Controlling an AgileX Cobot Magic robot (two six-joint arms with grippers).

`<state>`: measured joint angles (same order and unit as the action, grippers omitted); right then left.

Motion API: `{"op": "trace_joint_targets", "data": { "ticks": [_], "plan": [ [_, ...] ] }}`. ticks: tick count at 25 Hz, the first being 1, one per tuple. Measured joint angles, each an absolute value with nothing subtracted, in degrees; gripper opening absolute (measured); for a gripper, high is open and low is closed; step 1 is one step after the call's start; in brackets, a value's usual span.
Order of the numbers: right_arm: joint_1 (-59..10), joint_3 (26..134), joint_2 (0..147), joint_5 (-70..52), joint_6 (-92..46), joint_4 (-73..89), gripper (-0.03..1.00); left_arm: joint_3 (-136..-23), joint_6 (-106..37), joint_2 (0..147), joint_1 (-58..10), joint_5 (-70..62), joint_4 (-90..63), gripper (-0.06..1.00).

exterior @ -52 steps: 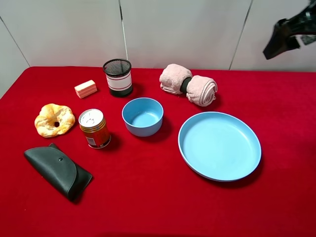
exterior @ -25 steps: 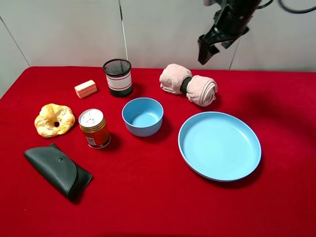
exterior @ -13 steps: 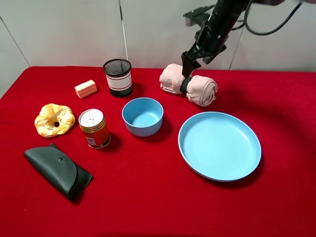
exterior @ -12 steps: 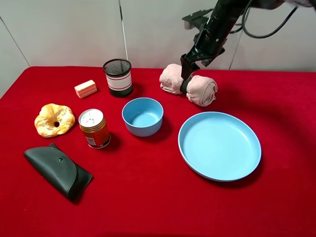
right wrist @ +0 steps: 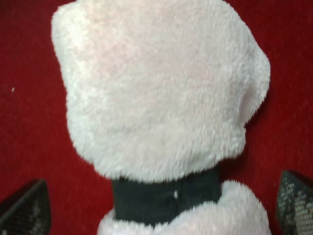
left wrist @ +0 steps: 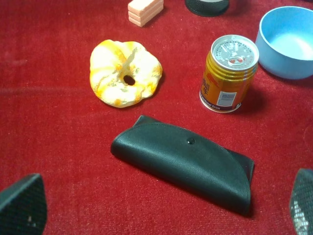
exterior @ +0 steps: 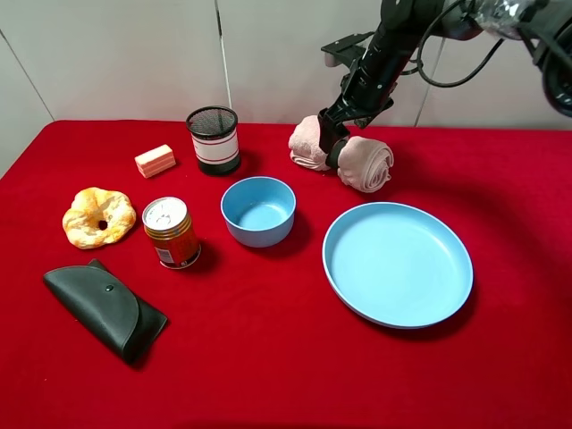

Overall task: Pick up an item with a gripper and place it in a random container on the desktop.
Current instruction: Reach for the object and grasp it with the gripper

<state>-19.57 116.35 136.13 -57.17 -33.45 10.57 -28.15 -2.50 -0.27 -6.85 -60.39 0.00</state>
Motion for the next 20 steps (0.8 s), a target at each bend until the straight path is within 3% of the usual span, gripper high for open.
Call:
{"op": "trace_joint_targets", "data": {
  "ticks": [20],
  "plan": [
    [-19.57,118.46,143.21,-54.03,-36.64,13.02,0.69,-28.15,-2.5,-0.27,-6.85,-60.39,0.0,1.0]
  ]
}}
